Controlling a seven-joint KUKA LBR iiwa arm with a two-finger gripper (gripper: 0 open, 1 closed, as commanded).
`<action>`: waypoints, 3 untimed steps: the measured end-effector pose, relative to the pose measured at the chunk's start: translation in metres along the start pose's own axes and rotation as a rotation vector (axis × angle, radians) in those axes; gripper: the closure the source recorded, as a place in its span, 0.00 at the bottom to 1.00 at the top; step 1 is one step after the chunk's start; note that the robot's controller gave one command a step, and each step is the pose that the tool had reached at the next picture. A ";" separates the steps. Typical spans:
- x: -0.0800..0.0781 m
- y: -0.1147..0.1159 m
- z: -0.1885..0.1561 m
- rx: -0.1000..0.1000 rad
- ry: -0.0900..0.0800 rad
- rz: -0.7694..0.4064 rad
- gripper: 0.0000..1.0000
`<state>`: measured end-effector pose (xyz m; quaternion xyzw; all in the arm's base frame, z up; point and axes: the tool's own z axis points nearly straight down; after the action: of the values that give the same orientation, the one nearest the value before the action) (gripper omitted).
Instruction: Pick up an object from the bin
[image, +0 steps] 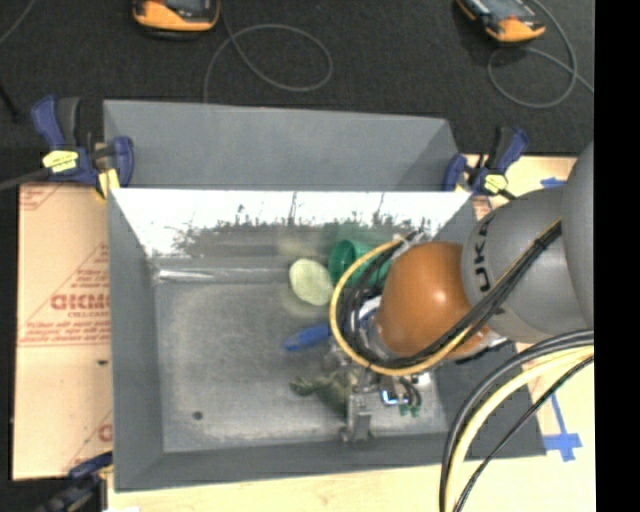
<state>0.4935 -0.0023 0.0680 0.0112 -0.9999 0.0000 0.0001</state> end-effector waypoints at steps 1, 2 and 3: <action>0.007 0.016 -0.003 -0.001 -0.001 0.204 1.00; 0.007 0.016 -0.003 -0.001 -0.001 0.204 1.00; 0.007 0.015 -0.004 -0.001 -0.002 0.204 1.00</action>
Offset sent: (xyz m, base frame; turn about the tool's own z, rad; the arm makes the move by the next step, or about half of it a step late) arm 0.0000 0.0000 0.0000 0.0000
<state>0.4863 0.0130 0.0717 -0.0908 -0.9959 -0.0005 -0.0009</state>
